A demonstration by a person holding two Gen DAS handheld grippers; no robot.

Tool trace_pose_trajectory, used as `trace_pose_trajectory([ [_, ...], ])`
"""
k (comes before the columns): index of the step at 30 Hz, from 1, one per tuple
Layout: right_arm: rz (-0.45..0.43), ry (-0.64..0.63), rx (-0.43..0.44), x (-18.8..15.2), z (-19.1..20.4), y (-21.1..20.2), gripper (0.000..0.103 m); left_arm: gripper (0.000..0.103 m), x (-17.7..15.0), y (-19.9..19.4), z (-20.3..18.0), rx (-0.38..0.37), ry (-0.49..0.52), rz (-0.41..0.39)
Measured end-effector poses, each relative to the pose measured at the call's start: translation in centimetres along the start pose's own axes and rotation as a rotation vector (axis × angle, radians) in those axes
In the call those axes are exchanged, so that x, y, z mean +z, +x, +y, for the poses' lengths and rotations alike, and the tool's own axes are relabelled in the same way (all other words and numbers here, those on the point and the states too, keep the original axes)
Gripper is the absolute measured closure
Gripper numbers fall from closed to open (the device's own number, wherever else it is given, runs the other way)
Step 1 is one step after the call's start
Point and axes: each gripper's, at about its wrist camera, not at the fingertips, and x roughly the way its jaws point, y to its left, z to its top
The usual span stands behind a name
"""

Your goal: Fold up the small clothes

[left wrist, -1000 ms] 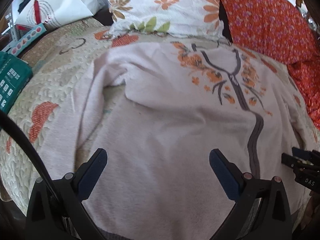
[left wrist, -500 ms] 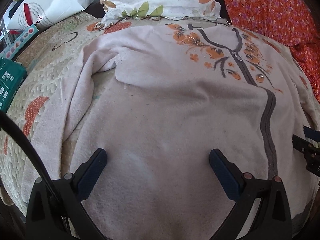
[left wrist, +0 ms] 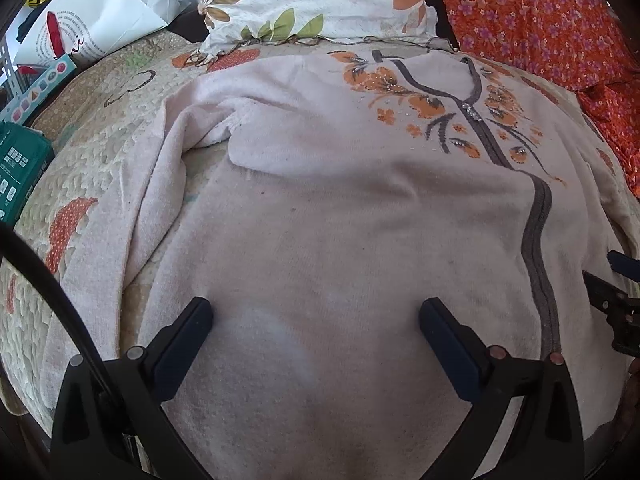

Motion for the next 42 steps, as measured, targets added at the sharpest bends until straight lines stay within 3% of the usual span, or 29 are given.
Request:
trace_pose_trajectory([
  [8, -0.006, -0.009, 0.004, -0.2, 0.1, 0.1, 0.0, 0.0, 0.0, -0.4, 0.0, -0.004, 0.008, 0.026],
  [12, -0.001, -0.026, -0.003, -0.1, 0.3, -0.1, 0.0, 0.004, 0.1, -2.1, -0.1, -0.029, 0.029, -0.023],
  [17, -0.038, -0.042, 0.014, 0.2, 0.6, -2.1, 0.023, 0.004, 0.8, -4.1, 1.1, -0.036, -0.004, -0.096],
  [20, -0.106, -0.048, 0.013, 0.2, 0.8, -3.8, 0.024, 0.006, 1.2, -4.1, 2.3, -0.034, -0.049, -0.096],
  [25, -0.173, -0.05, -0.036, 0.5, 0.8, -5.1, 0.024, 0.017, 1.3, -3.5, 3.3, -0.043, -0.091, -0.061],
  [42, -0.152, -0.031, -0.063, 0.4, 0.1, -4.4, 0.024, 0.017, 1.1, -3.1, 3.1, -0.033, -0.091, -0.047],
])
